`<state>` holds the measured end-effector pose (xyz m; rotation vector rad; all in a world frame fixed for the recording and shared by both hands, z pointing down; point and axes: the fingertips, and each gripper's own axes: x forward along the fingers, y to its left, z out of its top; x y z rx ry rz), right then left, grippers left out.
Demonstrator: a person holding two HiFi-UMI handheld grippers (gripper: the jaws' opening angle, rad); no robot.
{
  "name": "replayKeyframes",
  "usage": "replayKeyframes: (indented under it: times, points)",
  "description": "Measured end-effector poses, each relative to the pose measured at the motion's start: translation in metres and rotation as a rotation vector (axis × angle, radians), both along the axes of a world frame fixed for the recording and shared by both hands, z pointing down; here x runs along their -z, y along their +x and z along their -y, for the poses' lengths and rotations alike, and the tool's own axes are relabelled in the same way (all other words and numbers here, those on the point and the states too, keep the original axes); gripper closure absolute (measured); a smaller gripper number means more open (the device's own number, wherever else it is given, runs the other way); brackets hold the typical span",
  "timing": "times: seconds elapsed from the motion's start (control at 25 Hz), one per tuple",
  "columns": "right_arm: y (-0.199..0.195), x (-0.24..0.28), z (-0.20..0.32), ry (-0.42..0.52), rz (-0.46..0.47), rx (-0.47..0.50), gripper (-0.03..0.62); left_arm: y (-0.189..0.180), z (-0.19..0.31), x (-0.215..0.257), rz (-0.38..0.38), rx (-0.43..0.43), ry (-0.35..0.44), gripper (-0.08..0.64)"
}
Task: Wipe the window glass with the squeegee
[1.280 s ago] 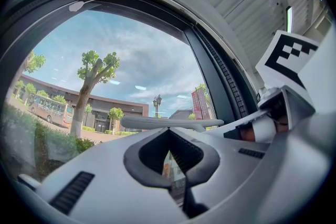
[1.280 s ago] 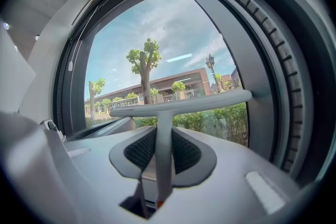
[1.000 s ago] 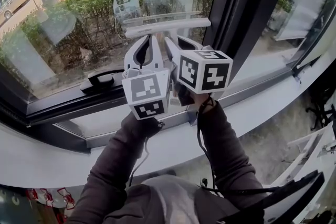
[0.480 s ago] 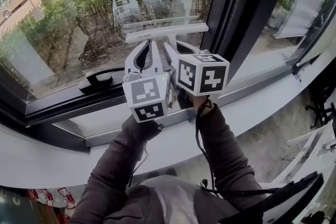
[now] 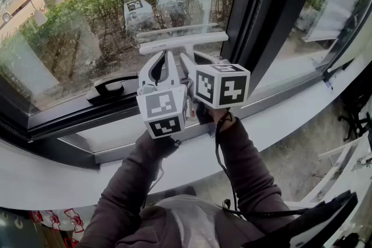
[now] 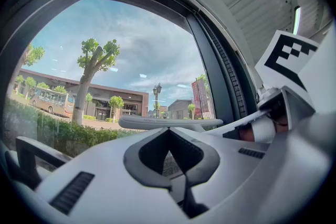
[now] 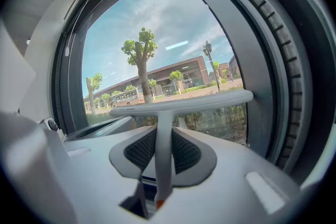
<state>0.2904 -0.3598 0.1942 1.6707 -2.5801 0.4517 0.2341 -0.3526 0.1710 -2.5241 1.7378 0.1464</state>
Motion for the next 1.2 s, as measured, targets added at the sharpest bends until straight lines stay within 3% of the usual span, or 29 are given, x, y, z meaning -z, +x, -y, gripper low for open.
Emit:
replayKeyframes:
  times: [1.2]
  points:
    - [-0.002, -0.052, -0.01, -0.142, 0.02, 0.037, 0.513, 0.006, -0.009, -0.046, 0.081, -0.003, -0.155, 0.56]
